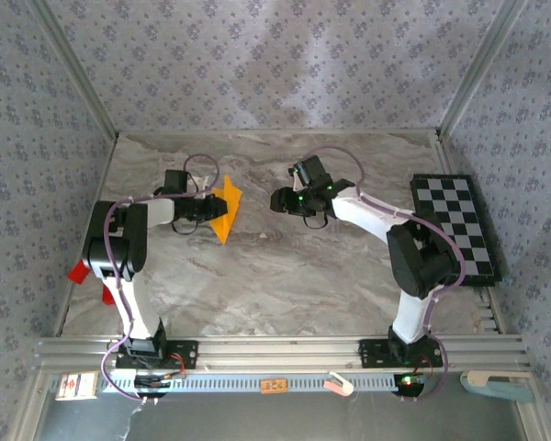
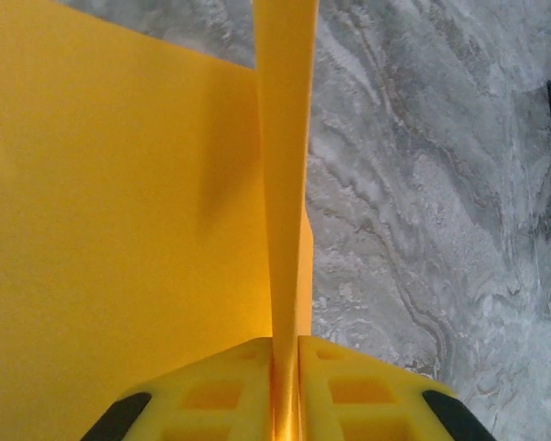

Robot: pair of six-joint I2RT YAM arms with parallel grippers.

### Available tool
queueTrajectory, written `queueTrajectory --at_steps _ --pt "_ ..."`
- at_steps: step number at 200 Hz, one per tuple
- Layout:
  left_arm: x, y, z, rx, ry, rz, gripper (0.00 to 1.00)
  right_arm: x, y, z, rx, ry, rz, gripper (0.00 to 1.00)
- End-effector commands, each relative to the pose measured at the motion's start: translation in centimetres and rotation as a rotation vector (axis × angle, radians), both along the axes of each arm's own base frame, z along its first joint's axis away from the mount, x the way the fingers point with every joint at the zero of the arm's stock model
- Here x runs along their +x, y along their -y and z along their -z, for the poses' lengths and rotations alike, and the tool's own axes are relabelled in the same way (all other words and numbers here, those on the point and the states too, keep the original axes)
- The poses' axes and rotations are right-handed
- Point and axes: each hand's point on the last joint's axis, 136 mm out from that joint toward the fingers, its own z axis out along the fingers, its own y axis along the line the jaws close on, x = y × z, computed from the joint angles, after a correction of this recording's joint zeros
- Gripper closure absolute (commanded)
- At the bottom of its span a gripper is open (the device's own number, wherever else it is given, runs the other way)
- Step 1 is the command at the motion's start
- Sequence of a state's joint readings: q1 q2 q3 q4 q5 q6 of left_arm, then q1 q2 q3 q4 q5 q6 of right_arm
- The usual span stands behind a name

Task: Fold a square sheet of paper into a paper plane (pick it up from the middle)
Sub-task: Turn over the paper at the center of the table.

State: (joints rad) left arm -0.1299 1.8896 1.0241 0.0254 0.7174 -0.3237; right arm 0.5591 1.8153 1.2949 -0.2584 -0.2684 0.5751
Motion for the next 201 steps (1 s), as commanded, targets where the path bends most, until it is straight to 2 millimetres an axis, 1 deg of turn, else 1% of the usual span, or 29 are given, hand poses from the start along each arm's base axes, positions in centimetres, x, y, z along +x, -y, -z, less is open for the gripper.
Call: queueTrajectory --at_steps 1,23,40,63,73,75,77,94,110,131,160,178,201 --pt "0.1 0.6 -3.0 0.017 0.097 0.026 0.88 0.1 0.9 -1.6 0.018 0.034 0.022 0.45" --pt "-0.3 0.9 -3.5 0.069 0.119 0.027 0.91 0.2 1.3 -1.8 0.024 0.036 0.034 0.46" --pt "-0.5 1.1 -3.9 0.155 0.134 0.022 0.92 0.3 1.9 -2.1 0.03 0.042 0.05 0.46" --pt "-1.0 1.6 -4.4 0.372 0.173 0.031 0.91 0.4 3.0 -2.4 0.041 0.05 0.085 0.45" --pt "-1.3 1.9 -4.6 0.493 0.203 0.042 0.92 0.8 3.5 -3.2 0.061 0.068 0.109 0.45" --pt "-1.4 1.9 -4.7 0.516 0.21 0.043 0.91 0.3 3.9 -2.3 0.051 0.051 0.111 0.44" --pt "-1.4 1.9 -4.7 0.54 0.213 0.045 0.91 0.1 4.1 -2.0 0.047 0.046 0.115 0.44" --pt "-1.7 2.5 -5.2 0.715 0.262 0.056 0.91 0.2 5.6 -2.0 0.071 0.033 0.18 0.43" --pt "-1.8 3.1 -5.4 0.842 0.298 0.064 0.91 0.2 7.2 -1.6 0.093 0.018 0.241 0.43" --pt "-1.8 3.9 -5.4 1.013 0.347 0.078 0.91 0.0 9.7 -0.5 0.1 -0.016 0.333 0.43" --pt "-2.0 5.3 -4.4 1.192 0.378 0.109 0.91 -0.4 12.9 1.2 0.114 -0.074 0.458 0.43" --pt "-2.1 5.8 -3.3 1.257 0.376 0.122 0.92 -0.7 14.1 1.9 0.126 -0.101 0.498 0.43" --pt "-2.1 6.1 -2.1 1.324 0.365 0.101 0.92 -1.0 14.8 2.5 0.128 -0.126 0.522 0.43"
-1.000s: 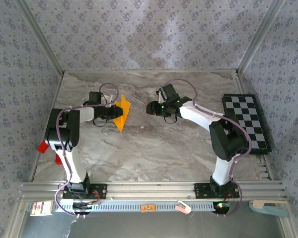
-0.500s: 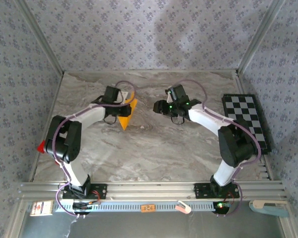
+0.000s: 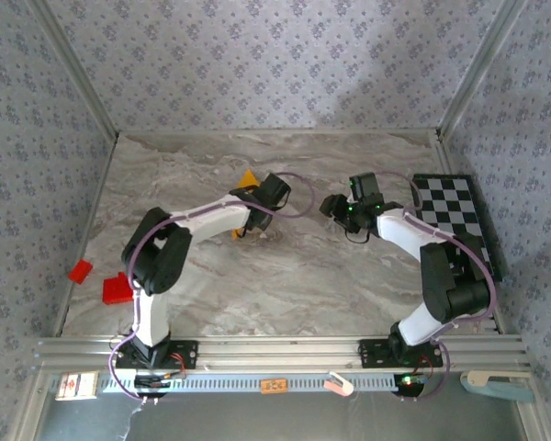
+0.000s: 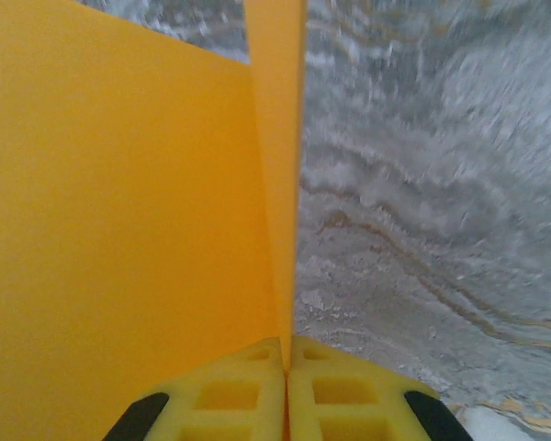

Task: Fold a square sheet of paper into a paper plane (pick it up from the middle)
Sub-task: Turn over the paper at the center of the table.

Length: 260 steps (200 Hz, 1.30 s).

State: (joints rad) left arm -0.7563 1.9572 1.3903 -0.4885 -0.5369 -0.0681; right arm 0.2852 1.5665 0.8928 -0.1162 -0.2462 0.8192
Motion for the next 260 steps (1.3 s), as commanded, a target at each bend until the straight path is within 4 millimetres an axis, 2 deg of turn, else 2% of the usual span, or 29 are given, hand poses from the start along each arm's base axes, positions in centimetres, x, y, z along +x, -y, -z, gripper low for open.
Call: queueTrajectory --at_steps 1,65,113,178,218,260 --pt "0.3 -1.7 0.1 0.16 0.039 -0.059 0.92 0.0 0.7 -0.5 0.03 0.001 0.057 0.43" --pt "-1.0 -1.7 3.5 0.17 -0.011 -0.155 0.89 -0.3 1.9 0.1 0.024 -0.024 0.092 0.43" --pt "-1.6 -1.1 4.8 0.146 -0.042 -0.181 0.83 -0.2 1.7 0.2 0.031 -0.03 0.087 0.43" --pt "-2.7 0.0 4.7 0.039 -0.101 -0.226 0.71 -0.2 1.6 0.3 0.032 -0.031 0.084 0.43" --pt "-3.6 1.4 4.7 -0.077 -0.161 -0.259 0.66 -0.2 1.6 0.3 0.03 -0.029 0.085 0.43" --pt "-4.3 2.7 3.5 -0.177 -0.186 -0.287 0.63 -0.2 1.8 0.2 0.027 -0.024 0.093 0.43"
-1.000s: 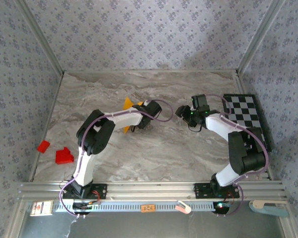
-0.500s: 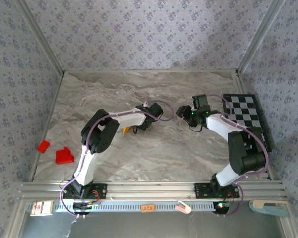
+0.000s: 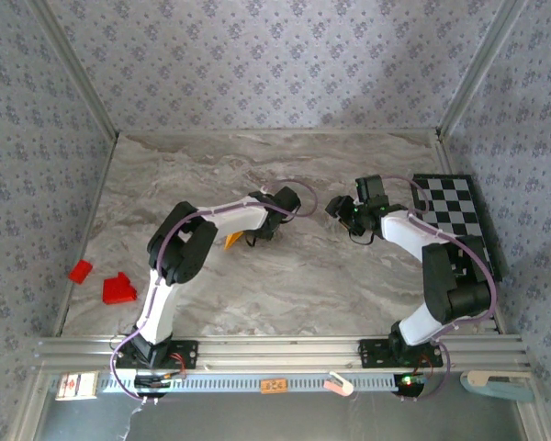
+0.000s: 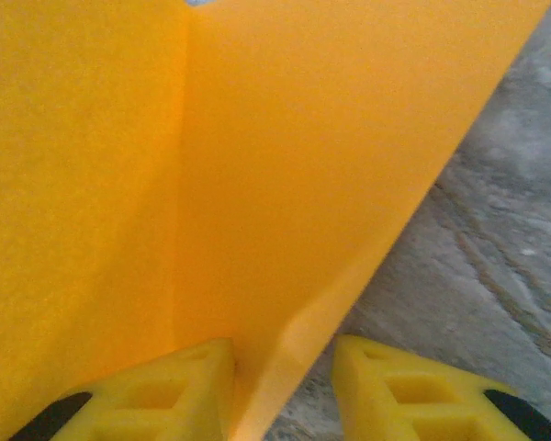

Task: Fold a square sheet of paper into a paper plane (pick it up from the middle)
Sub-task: Turn over the paper at the center of the table.

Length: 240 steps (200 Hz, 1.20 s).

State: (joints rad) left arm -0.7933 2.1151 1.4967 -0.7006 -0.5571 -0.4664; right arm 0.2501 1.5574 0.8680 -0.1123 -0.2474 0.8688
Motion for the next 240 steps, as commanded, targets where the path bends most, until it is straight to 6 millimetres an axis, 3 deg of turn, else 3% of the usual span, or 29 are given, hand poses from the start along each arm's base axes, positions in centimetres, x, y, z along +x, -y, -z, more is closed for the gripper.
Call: queueTrajectory --at_steps 1,78,123,156,207,240 --pt "-1.9 3.3 -1.2 -0.174 -0.066 -0.002 0.63 -0.1 0.4 -0.4 0.003 0.008 0.022 0.43" --pt "-5.8 9.7 -4.1 -0.49 -0.169 0.08 0.55 -0.1 1.4 -0.3 -0.018 0.006 0.057 0.43" --pt "-7.6 10.8 -7.3 -0.623 -0.201 0.17 0.56 -0.1 1.8 -0.1 -0.021 0.004 0.069 0.43" --pt "-6.7 8.0 -8.0 -0.628 -0.164 0.125 0.63 0.0 1.4 -0.1 -0.014 0.002 0.058 0.43" --pt "-3.6 -0.1 -4.9 -0.612 -0.147 -0.109 0.74 0.1 0.4 0.2 -0.007 -0.006 0.03 0.43" --pt "-1.8 -3.2 -2.9 -0.614 -0.142 -0.206 0.79 0.2 -0.2 0.2 -0.004 -0.01 0.011 0.42"
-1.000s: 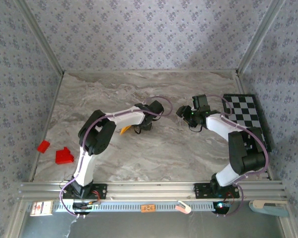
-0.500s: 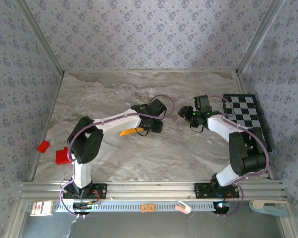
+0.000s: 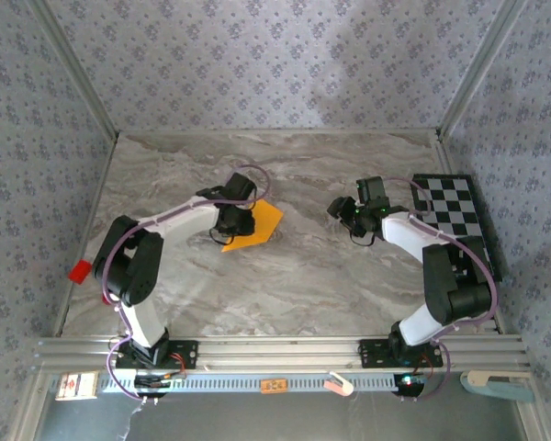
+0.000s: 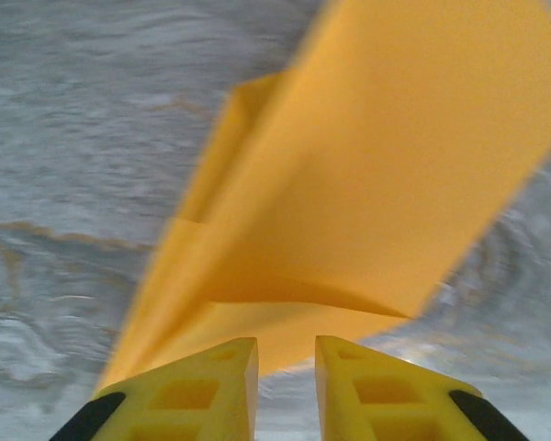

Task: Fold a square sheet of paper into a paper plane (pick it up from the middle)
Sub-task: Turn over the paper at the center of the table, then fold the wing for the fifth time at the center of the table.

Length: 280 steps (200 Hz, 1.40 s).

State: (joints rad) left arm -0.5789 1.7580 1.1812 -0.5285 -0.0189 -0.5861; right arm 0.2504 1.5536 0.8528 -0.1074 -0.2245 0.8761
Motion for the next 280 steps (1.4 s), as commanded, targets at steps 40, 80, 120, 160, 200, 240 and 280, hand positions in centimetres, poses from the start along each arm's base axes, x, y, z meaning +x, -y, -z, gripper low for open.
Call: queueTrajectory --at_steps 40,80,120,160,200,240,280 --pt "2.5 -1.3 1.8 -0.043 -0.007 -0.073 0.83 0.5 -1.3 -0.4 0.015 -0.006 -0.028 0.42" --pt "3.0 -1.3 2.8 -0.03 -0.03 -0.084 0.86 0.7 -2.1 -0.3 0.021 -0.012 -0.05 0.42" --pt "2.4 -0.8 3.7 -0.049 -0.07 -0.07 0.88 0.7 -4.3 -0.2 0.047 -0.018 -0.118 0.42" --pt "1.7 -1.1 4.5 -0.042 -0.108 -0.092 0.89 -0.3 -10.4 0.6 0.156 -0.067 -0.246 0.43" --pt "1.3 -1.2 5.0 -0.04 -0.127 -0.112 0.9 -1.2 -15.4 1.6 0.237 -0.112 -0.273 0.45" --pt "1.1 -1.4 5.4 -0.031 -0.138 -0.117 0.9 -1.4 -18.6 2.6 0.287 -0.155 -0.276 0.52" --pt "1.0 -1.5 5.5 -0.031 -0.142 -0.121 0.9 -1.9 -20.1 3.5 0.31 -0.197 -0.285 0.56"
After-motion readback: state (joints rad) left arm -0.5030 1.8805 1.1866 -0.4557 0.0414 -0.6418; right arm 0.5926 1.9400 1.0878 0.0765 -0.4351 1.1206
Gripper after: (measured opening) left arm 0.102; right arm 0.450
